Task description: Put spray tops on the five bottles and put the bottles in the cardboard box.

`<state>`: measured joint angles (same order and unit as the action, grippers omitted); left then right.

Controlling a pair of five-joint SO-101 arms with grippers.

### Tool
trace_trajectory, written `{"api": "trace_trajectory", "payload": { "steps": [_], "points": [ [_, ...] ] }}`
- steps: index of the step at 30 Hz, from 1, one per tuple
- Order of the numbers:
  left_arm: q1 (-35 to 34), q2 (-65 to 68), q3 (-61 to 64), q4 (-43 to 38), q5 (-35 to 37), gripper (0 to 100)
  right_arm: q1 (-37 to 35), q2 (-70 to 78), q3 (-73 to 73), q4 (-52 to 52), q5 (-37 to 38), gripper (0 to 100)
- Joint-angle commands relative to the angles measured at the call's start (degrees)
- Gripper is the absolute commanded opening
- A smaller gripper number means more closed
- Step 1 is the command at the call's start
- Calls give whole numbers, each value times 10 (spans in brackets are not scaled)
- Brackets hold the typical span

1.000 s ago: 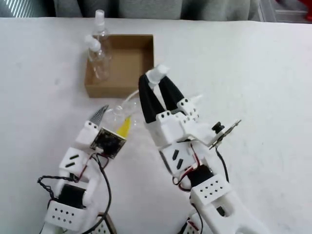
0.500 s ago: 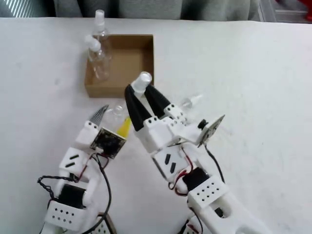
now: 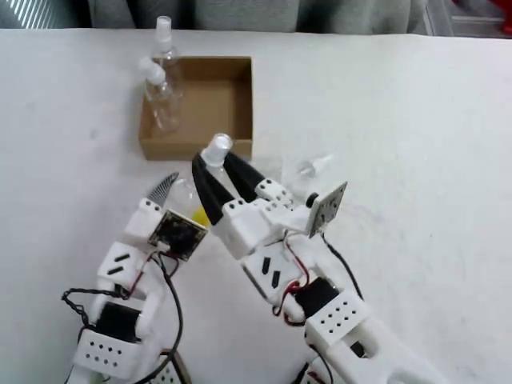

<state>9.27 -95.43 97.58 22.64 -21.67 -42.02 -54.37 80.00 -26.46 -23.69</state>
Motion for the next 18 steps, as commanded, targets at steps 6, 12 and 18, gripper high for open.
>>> {"api": "trace_trajectory", "payload": {
  "steps": [6,12,18],
  "points": [
    [1,-7,-3,-3,-3,23,-29,-12,-42,107,-5,17],
    [1,-7,-3,-3,-3,23,-42,-14,-41,109,-5,19],
    [1,-7,-3,-2,-3,23,-43,-12,-41,109,0,21]
  ]
}}
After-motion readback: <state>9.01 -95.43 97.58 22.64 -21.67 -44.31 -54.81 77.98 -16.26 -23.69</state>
